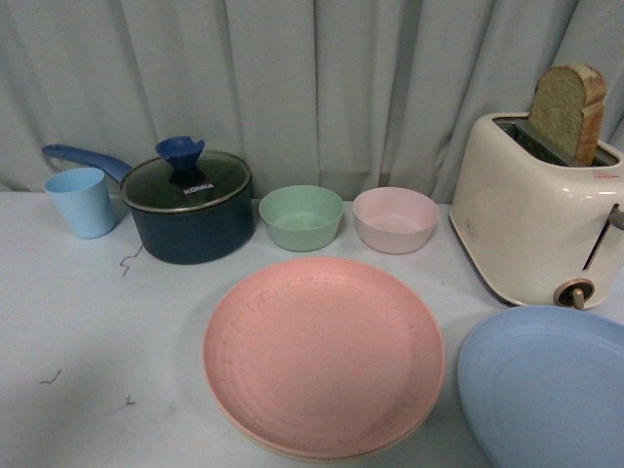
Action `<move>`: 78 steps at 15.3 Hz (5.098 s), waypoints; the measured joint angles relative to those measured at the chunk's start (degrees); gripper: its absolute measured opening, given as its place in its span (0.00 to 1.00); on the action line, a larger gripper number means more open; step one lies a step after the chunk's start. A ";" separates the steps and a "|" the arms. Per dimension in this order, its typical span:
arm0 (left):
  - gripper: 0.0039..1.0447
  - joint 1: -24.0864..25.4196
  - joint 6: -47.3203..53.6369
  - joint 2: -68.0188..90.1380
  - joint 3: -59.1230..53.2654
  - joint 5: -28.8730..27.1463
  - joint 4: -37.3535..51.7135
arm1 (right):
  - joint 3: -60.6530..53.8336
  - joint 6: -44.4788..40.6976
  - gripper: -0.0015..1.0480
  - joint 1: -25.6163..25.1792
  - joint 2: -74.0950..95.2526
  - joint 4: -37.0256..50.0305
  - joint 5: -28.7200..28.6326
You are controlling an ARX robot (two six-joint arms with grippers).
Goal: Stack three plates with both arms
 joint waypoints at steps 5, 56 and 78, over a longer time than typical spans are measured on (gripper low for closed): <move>0.01 0.00 0.00 -6.86 -0.02 0.00 -6.60 | -0.02 0.00 0.94 0.00 0.00 0.00 0.00; 0.94 0.02 0.04 -27.78 0.00 0.04 -28.11 | 22.82 1.46 0.03 -17.59 102.09 31.41 -13.25; 0.94 0.02 0.04 -27.78 0.00 0.04 -28.11 | 57.29 21.75 0.03 16.90 114.20 15.58 -8.02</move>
